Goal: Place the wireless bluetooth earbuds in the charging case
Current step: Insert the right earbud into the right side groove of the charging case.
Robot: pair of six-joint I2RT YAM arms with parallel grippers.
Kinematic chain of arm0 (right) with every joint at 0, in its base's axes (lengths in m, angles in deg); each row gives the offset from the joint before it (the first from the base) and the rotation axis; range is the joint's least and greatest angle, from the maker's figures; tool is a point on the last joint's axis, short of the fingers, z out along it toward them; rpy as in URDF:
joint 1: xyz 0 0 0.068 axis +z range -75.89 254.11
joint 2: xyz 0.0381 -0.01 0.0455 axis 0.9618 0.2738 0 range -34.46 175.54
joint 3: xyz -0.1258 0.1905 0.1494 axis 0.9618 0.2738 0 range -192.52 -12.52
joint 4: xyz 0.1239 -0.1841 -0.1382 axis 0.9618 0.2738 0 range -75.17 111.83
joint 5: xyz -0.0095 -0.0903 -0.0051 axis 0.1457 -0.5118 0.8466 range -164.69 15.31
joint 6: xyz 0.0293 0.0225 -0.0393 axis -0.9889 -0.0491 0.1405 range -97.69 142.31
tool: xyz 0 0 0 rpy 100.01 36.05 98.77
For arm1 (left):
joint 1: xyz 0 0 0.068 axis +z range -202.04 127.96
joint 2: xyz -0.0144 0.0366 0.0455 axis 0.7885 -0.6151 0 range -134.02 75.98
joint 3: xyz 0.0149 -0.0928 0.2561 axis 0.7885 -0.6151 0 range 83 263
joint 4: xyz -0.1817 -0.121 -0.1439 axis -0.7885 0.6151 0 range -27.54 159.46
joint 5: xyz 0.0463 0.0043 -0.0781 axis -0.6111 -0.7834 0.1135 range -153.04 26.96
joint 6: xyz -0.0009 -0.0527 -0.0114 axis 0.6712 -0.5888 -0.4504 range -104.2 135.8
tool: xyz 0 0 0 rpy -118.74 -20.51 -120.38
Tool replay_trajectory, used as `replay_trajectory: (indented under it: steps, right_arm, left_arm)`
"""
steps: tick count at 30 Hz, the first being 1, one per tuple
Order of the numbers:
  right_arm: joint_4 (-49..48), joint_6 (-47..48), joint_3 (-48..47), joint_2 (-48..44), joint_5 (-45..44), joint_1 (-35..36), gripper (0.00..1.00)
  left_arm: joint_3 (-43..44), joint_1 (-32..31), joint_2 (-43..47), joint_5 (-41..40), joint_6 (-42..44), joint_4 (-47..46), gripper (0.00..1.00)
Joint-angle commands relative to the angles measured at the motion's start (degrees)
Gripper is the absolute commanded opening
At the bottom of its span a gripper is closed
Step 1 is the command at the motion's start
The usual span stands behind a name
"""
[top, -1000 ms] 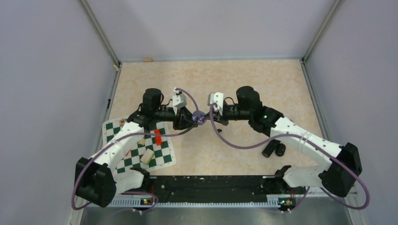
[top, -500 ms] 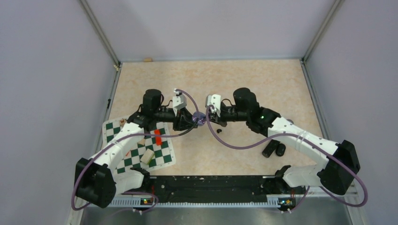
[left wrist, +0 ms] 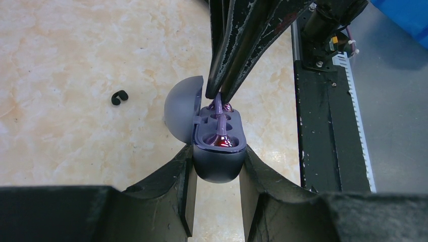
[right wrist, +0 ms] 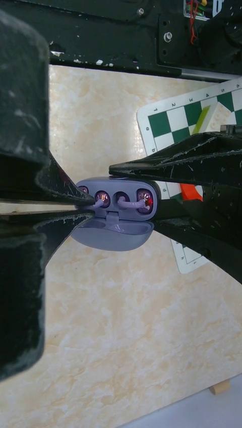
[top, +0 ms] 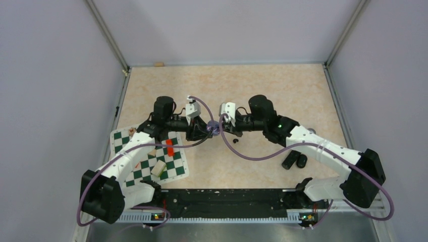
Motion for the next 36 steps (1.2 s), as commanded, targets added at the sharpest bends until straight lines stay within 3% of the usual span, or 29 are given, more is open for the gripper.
replay_trajectory:
  steps: [1, 5, 10, 17, 21, 25, 36]
  right_arm:
    - [0.21, 0.18, -1.52, 0.12, 0.55, 0.96, 0.09]
    - [0.87, 0.00, -2.25, -0.98, 0.46, 0.91, 0.26]
    - [1.90, -0.26, -3.44, -3.51, -0.12, 0.97, 0.36]
    - [2.07, -1.15, -4.57, -9.71, -1.03, -1.25, 0.39]
    - [-4.65, -3.05, 0.07, -12.55, -6.43, -3.79, 0.46]
    - [-10.95, -4.72, 3.91, -11.29, -10.73, -5.43, 0.53]
    - [-14.96, -6.26, 6.73, -6.01, -10.25, -5.69, 0.55]
  left_arm:
    - [0.20, -0.23, 1.91, 1.64, 0.04, -2.78, 0.00]
    - [0.23, -0.17, 1.96, 1.59, 0.03, -2.77, 0.00]
    - [0.20, -0.21, 1.97, 1.48, 0.11, -2.77, 0.00]
    - [0.06, -0.22, 1.98, 1.59, 0.28, -2.75, 0.00]
    - [0.18, -0.20, 1.98, 2.31, 0.26, -2.77, 0.00]
    - [0.07, -0.17, 2.29, 3.62, 0.28, -2.75, 0.00]
    - [-0.40, -0.16, 2.77, 12.45, 7.31, 3.34, 0.00]
